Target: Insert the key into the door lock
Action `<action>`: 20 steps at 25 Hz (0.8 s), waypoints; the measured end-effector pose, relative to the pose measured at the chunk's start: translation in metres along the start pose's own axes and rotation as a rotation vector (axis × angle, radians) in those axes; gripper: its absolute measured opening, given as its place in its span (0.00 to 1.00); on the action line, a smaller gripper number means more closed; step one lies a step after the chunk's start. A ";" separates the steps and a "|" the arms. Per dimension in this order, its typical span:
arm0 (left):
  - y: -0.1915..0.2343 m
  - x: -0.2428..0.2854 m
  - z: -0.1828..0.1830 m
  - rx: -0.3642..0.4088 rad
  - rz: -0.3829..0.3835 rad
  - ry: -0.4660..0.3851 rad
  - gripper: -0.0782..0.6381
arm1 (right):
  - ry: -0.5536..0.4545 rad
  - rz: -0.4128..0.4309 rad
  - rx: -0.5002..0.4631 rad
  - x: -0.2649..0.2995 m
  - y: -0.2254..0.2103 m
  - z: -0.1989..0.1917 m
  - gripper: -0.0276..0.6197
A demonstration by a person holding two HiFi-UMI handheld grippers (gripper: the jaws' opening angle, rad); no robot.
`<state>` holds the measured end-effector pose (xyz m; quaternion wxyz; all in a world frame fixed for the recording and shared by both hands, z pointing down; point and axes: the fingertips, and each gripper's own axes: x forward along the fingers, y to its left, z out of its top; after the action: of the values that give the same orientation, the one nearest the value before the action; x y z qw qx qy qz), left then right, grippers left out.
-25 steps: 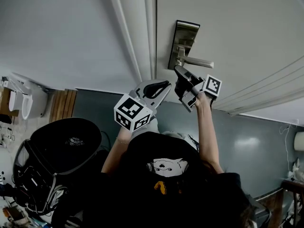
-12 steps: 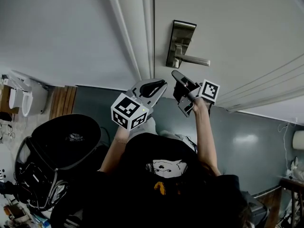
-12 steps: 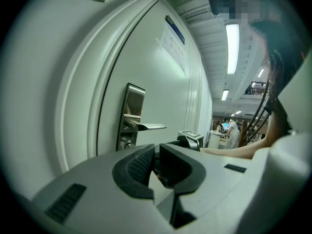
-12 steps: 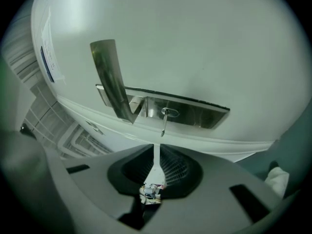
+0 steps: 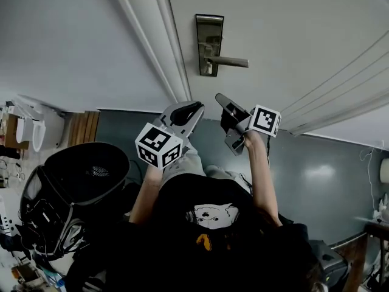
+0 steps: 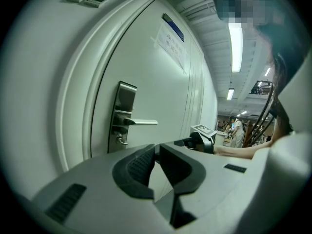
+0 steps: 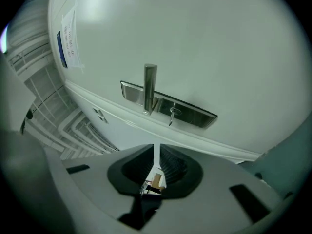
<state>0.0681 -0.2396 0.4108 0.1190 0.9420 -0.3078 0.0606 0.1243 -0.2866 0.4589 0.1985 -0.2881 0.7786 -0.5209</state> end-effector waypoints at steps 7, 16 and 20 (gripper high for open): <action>-0.034 -0.011 -0.003 0.009 0.005 0.046 0.16 | -0.005 -0.054 -0.075 -0.023 0.018 -0.013 0.09; -0.049 -0.016 -0.020 0.005 -0.013 0.111 0.16 | -0.006 -0.129 -0.159 -0.036 0.012 -0.031 0.09; -0.052 -0.021 -0.028 -0.007 -0.016 0.130 0.16 | -0.010 -0.139 -0.135 -0.038 0.005 -0.037 0.09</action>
<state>0.0807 -0.1794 0.4241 0.1424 0.9381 -0.2922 0.1199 0.1296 -0.2348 0.4689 0.1459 -0.3568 0.7892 -0.4781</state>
